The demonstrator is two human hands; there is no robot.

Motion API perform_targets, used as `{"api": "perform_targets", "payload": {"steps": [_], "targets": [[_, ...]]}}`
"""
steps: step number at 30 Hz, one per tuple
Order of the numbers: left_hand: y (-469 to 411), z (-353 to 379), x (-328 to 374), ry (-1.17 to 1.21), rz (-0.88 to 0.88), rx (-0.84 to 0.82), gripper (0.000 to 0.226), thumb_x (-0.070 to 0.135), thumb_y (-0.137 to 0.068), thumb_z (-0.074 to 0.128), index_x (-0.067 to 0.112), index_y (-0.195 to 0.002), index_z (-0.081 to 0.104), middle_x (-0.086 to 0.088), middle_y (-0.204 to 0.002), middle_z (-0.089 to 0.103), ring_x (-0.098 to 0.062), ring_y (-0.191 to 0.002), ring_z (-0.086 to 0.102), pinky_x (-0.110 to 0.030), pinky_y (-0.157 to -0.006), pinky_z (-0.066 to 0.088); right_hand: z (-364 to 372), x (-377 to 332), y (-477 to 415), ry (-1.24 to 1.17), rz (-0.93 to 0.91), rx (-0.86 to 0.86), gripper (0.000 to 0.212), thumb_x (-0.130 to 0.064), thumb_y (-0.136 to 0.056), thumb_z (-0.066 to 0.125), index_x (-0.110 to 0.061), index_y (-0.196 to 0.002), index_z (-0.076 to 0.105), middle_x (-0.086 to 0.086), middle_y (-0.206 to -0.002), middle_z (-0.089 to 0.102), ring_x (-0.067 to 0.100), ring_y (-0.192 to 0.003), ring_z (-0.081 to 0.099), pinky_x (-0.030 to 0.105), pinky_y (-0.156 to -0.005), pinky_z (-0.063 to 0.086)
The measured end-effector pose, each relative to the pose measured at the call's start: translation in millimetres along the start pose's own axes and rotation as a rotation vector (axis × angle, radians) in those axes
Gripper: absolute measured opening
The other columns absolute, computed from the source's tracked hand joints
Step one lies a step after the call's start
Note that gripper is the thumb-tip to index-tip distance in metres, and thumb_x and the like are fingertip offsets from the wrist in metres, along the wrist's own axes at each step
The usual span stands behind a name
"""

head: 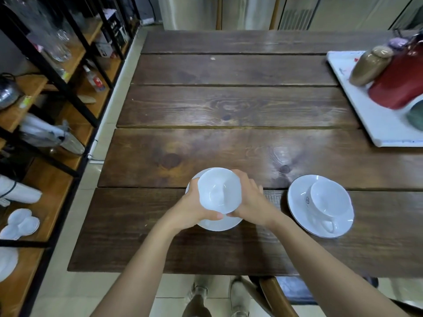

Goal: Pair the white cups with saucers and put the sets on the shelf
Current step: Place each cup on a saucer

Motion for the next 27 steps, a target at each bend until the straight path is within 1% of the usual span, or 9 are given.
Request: {"api": "perform_targets", "payload": {"steps": [5,9,13,15,17,19,22,24,27], "targets": [[3.3,-0.9,4.4,-0.012,0.021,-0.001,0.08,0.016,-0.059,0.079,0.053,-0.116,0.037,0.021,-0.124,0.041,-0.004,-0.119,0.043,-0.023,-0.089,0.046,3.5,5.6,0.2,-0.006,0.027,-0.03,0.084,-0.025,-0.068,0.069,-0.04,-0.132,0.017,-0.023,-0.121,0.028,0.012,-0.111,0.027,0.032,-0.089,0.015],[1.9,-10.1,2.0,-0.106,0.007,-0.02,0.066,0.029,-0.065,0.079,0.045,-0.121,0.048,0.018,-0.123,0.051,-0.007,-0.116,0.048,-0.036,-0.095,0.047,4.2,9.1,-0.1,0.037,0.02,-0.028,0.084,-0.015,-0.07,0.055,-0.044,-0.137,0.014,-0.008,-0.139,0.036,0.024,-0.121,0.029,0.035,-0.088,0.016],[0.0,-45.8,-19.6,-0.164,-0.19,0.23,0.06,0.047,-0.076,0.07,0.028,-0.127,0.045,0.004,-0.137,0.041,-0.01,-0.114,0.044,-0.025,-0.084,0.041,-5.0,11.3,2.6,-0.026,-0.012,0.024,0.078,-0.033,-0.064,0.041,-0.035,-0.14,0.026,-0.003,-0.142,0.037,0.023,-0.129,0.026,0.046,-0.103,0.021],[0.2,-55.0,-23.3,-0.171,-0.231,0.324,0.067,0.047,-0.079,0.066,0.023,-0.136,0.039,0.001,-0.144,0.036,-0.016,-0.122,0.043,-0.027,-0.088,0.037,-15.3,22.4,3.6,-0.227,0.068,0.141,0.066,-0.022,-0.071,0.049,-0.024,-0.136,0.039,0.001,-0.139,0.043,0.022,-0.128,0.035,0.047,-0.106,0.03],[0.9,-58.5,-30.7,-0.114,-0.3,0.375,0.074,0.046,-0.08,0.066,0.019,-0.141,0.032,-0.003,-0.148,0.033,-0.021,-0.128,0.04,-0.032,-0.091,0.037,-18.5,41.6,6.5,-0.49,0.257,0.247,0.05,-0.016,-0.082,0.056,-0.015,-0.131,0.047,0.004,-0.133,0.052,0.02,-0.12,0.047,0.042,-0.101,0.039],[2.1,-55.6,-42.1,0.053,-0.396,0.373,0.083,0.045,-0.079,0.067,0.018,-0.144,0.024,-0.004,-0.144,0.037,-0.022,-0.122,0.043,-0.038,-0.093,0.042,-13.1,54.0,10.8,-0.533,0.43,0.237,0.046,-0.04,-0.085,0.055,-0.015,-0.125,0.053,0.002,-0.122,0.059,0.019,-0.107,0.055,0.039,-0.089,0.046],[2.1,-45.9,-53.6,0.25,-0.504,0.323,0.087,0.042,-0.077,0.071,0.015,-0.144,0.021,0.002,-0.121,0.042,-0.018,-0.104,0.047,-0.042,-0.079,0.052,-1.2,55.1,14.6,-0.482,0.547,0.144,0.058,-0.062,-0.078,0.05,-0.015,-0.11,0.058,0.003,-0.106,0.063,0.017,-0.088,0.057,0.031,-0.064,0.044],[-0.7,-41.3,-56.7,0.271,-0.524,0.303,0.078,0.037,-0.078,0.071,0.012,-0.138,0.027,0.002,-0.116,0.043,-0.019,-0.098,0.05,-0.037,-0.066,0.053,9.3,56.5,16.2,-0.493,0.615,0.106,0.057,-0.06,-0.076,0.055,-0.014,-0.109,0.054,0.002,-0.103,0.061,0.017,-0.087,0.058,0.029,-0.056,0.044],[-6.5,-38.1,-57.9,0.224,-0.507,0.268,0.033,0.027,-0.081,0.068,0.011,-0.105,0.05,-0.002,-0.108,0.057,-0.014,-0.084,0.056,-0.031,-0.056,0.05,14.8,55.6,14.0,-0.512,0.634,0.17,0.055,-0.045,-0.074,0.065,-0.006,-0.109,0.049,0.006,-0.101,0.061,0.018,-0.084,0.06,0.029,-0.053,0.045]]}}
Point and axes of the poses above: each hand's wrist, its own y-axis away from the middle knuckle, its own z-axis out of the palm, x = y × z, the point moved 9 cm from there along -y, towards the middle knuckle
